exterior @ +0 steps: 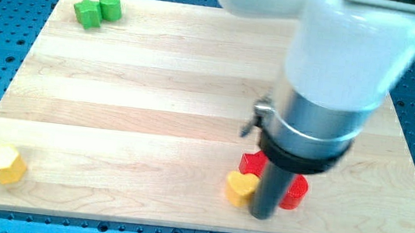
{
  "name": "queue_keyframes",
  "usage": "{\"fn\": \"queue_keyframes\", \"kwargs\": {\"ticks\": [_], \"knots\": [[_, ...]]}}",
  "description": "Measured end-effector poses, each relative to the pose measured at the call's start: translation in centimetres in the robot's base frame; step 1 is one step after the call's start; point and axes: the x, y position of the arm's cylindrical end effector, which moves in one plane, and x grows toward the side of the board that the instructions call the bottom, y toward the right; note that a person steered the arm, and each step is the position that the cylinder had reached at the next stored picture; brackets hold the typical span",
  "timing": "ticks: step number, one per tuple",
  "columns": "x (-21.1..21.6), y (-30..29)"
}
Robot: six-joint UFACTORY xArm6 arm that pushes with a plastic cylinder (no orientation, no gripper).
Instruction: Push the yellow heart into the yellow hexagon
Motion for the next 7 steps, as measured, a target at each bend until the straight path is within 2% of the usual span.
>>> {"fn": "queue_keyframes", "kwargs": {"ticks": [2, 3, 4, 5, 6, 7], "knots": [[-5.8, -8.6], [-6.3, -15.6], [-9.8, -16.2], [-9.5, -24.5], [-6.9, -28.0], [-8.0, -25.4]]}}
